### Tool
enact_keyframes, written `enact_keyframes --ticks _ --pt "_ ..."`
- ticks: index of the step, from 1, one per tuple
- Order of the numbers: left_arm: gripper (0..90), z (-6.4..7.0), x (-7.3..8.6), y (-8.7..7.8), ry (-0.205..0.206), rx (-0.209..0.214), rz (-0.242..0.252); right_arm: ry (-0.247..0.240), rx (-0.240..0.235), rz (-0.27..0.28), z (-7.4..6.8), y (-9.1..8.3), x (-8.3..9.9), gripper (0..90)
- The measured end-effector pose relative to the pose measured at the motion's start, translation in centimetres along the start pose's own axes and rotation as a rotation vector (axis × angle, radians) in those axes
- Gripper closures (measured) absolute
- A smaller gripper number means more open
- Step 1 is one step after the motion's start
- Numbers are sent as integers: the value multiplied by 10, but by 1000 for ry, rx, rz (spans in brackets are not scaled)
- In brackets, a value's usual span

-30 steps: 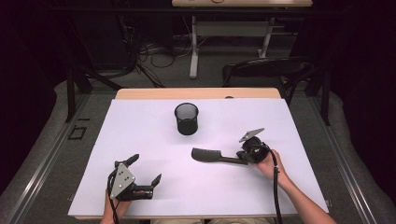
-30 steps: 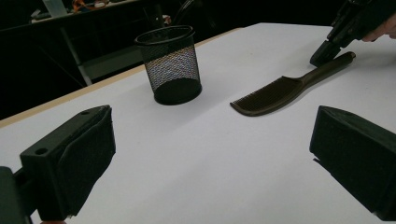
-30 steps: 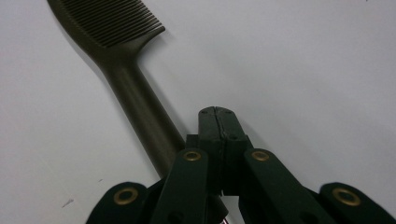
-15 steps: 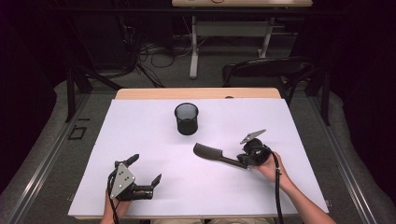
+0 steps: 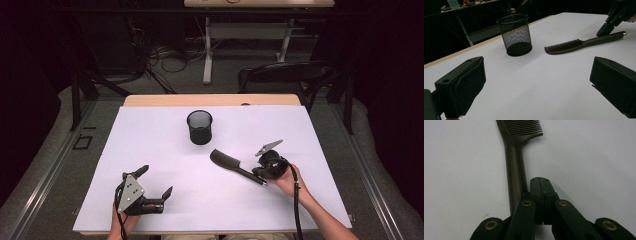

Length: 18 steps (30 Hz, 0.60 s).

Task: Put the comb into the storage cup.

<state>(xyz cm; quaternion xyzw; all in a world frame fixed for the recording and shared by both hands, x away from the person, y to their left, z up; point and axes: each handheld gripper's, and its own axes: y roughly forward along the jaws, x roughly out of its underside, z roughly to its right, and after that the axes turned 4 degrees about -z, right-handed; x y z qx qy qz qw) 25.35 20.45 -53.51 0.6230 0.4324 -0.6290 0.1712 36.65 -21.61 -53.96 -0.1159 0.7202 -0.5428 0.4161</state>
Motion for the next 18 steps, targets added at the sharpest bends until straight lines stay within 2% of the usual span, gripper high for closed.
enact_keyframes --ticks 2,3,12,16,18 --pt "1 0 0 0 -1 2 1 -2 -5 -10 0 -1 0 900" --pt "1 0 0 0 0 1 0 -2 -10 8 -1 1 1 900" --pt "1 0 0 0 -1 1 1 -1 -16 14 -1 0 1 887" --pt "1 0 0 0 1 2 0 -1 -10 29 1 -3 0 818" --pt "1 0 0 0 -1 2 1 5 -2 42 2 -5 0 754"
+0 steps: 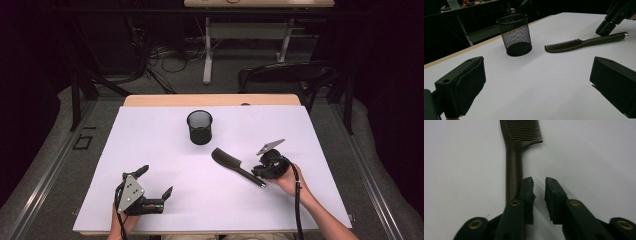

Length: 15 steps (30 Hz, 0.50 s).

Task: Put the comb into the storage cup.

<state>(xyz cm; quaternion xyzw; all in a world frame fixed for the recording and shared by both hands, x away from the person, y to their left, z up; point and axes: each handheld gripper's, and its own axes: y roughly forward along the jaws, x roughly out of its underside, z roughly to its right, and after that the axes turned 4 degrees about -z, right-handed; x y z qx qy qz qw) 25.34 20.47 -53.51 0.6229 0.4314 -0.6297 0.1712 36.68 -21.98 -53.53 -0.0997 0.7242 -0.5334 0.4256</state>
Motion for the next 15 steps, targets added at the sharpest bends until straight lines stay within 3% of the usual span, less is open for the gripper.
enact_keyframes --ticks 7,15 --pt "1 0 0 0 0 0 0 12 14 20 3 -8 -2 554" --pt "1 0 0 0 1 1 1 -16 7 29 3 -16 -5 285"
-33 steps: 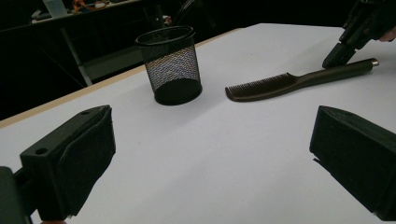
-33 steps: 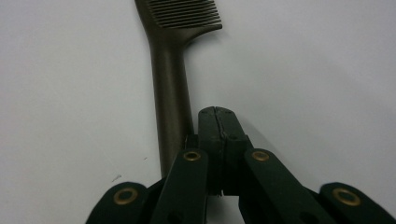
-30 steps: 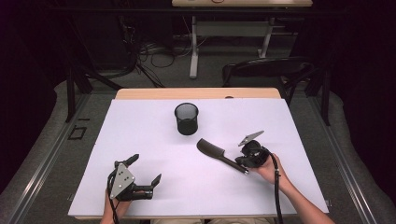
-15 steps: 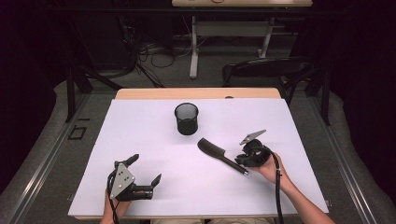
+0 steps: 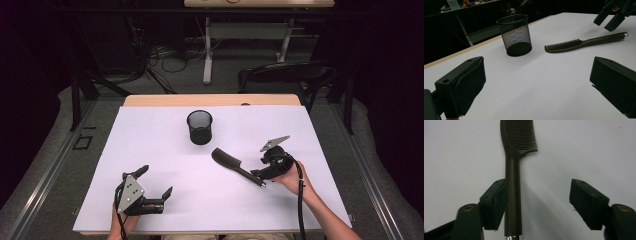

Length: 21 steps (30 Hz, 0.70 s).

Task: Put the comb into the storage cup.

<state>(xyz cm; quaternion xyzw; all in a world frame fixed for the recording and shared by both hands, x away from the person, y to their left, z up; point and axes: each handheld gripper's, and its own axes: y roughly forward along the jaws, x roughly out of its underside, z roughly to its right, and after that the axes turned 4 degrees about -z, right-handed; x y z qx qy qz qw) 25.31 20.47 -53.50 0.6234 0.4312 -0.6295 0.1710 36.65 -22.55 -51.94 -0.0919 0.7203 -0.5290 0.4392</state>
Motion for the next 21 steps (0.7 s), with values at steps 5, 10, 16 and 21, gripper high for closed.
enact_keyframes --ticks 5,10,16,21 --pt "1 0 0 0 2 0 -2 -14 -4 -6 -2 -3 -2 170" --pt "1 0 0 0 4 -1 -2 -50 -10 -17 -7 -6 -6 106" --pt "1 0 0 0 6 -3 -4 -67 -16 -17 -13 -9 -9 60" --pt "1 1 0 0 8 -2 -5 -87 -20 -25 -17 -11 -13 18"
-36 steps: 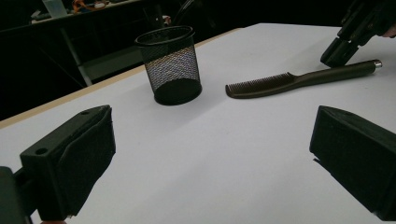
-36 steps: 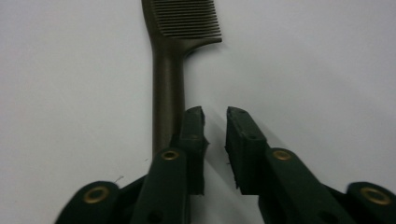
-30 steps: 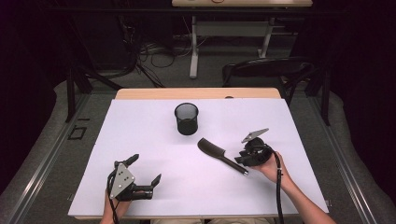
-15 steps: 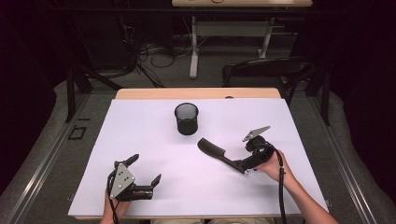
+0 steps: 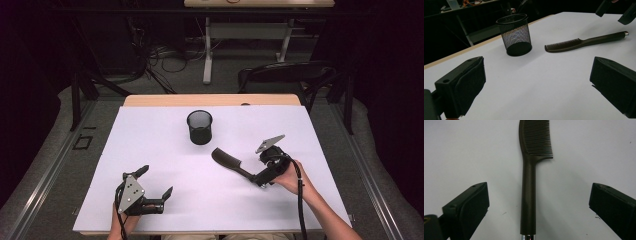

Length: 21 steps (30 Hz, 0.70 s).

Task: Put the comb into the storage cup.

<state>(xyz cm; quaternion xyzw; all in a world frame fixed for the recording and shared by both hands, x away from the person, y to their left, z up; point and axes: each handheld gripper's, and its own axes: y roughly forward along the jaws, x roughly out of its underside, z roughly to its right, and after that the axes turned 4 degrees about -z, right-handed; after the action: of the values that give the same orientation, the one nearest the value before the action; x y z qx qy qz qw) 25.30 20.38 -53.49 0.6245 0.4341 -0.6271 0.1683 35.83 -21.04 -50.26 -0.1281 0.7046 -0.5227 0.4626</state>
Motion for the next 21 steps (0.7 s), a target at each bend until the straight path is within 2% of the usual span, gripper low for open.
enact_keyframes --ticks 21 --pt "1 0 0 -1 1 -3 1 -57 -16 -64 -16 9 -14 0"
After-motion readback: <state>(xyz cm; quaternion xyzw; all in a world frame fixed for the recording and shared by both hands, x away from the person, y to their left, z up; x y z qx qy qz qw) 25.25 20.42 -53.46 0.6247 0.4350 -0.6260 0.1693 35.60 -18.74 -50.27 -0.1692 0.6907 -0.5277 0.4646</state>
